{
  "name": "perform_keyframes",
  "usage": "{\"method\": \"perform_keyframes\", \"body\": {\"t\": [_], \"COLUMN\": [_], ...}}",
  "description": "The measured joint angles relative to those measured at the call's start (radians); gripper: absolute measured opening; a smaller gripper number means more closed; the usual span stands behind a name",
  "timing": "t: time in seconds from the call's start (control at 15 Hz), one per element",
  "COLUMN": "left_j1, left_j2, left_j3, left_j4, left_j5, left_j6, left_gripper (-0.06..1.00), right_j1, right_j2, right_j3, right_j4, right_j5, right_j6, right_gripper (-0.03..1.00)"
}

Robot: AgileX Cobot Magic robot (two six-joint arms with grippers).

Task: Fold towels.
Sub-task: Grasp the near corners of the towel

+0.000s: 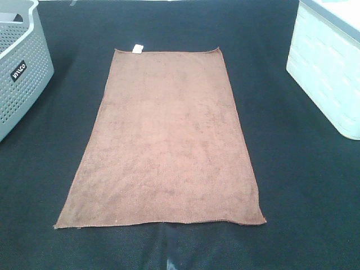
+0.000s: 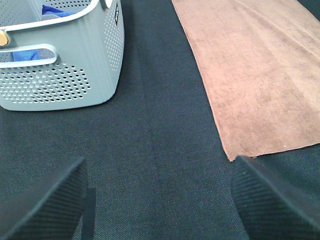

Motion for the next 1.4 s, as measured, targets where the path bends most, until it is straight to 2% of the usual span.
{"method": "perform_keyframes", "body": {"t": [1.4], "left_j1": [0.000], "left_j2": [0.000], "left_j3": [0.000], "left_j4": [0.000], "left_j5": [0.000], "left_j6": [0.000], "left_gripper": [0.75], "right_j1": [0.000], "right_j2": [0.000], "right_j3": [0.000], "right_j4": [0.000], "right_j5": [0.000], "right_j6": [0.000], "right_gripper": [0.77]}}
